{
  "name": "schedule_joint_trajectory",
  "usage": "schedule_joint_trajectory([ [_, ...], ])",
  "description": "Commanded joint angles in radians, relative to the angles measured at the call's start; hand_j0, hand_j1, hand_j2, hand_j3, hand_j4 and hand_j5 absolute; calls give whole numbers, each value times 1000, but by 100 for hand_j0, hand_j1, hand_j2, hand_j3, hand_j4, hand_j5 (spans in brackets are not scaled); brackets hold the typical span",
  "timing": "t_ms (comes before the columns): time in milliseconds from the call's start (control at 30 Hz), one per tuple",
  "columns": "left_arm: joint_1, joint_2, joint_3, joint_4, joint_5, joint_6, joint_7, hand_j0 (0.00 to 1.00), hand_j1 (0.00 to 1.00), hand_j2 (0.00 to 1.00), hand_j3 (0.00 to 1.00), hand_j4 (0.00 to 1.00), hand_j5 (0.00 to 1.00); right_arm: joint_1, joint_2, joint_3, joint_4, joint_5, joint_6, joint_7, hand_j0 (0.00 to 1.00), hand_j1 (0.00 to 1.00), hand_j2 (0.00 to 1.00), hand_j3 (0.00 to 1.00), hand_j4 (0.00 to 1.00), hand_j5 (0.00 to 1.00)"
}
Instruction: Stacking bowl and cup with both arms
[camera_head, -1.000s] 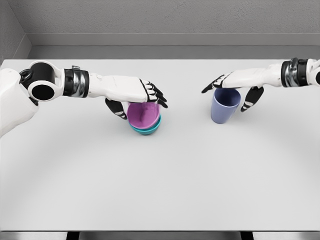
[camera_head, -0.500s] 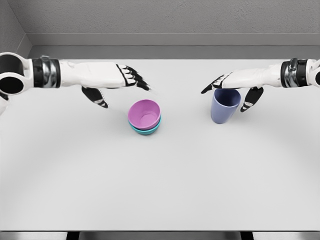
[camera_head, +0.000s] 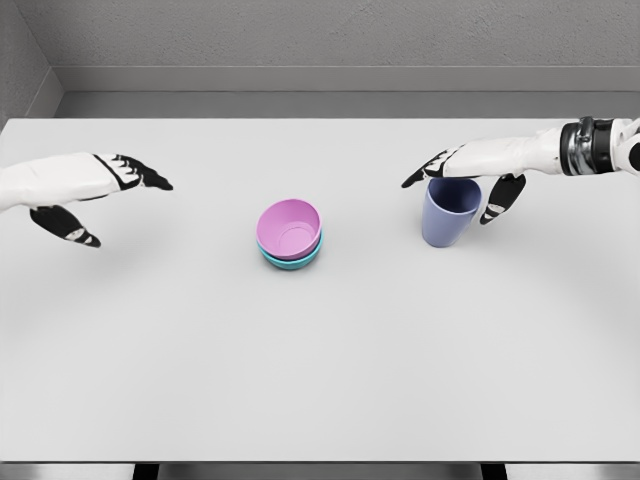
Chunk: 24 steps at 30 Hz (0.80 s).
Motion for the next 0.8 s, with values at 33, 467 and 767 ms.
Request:
schedule_joint_trajectory([
  [33,23,5,10,-3,9,3,4,100,100,100,100,100,100,0,0,4,0,-6,3,0,97,97,97,97,97,97],
  [467,62,-76,94,15,2,3,3,100,100,100,100,100,100,0,2,7,2,-6,3,0,89,89,89,89,89,89],
  [767,60,-95,94,15,-1,3,3,100,100,100,100,100,100,0,2,5,2,-5,3,0,83,83,83,83,83,83],
])
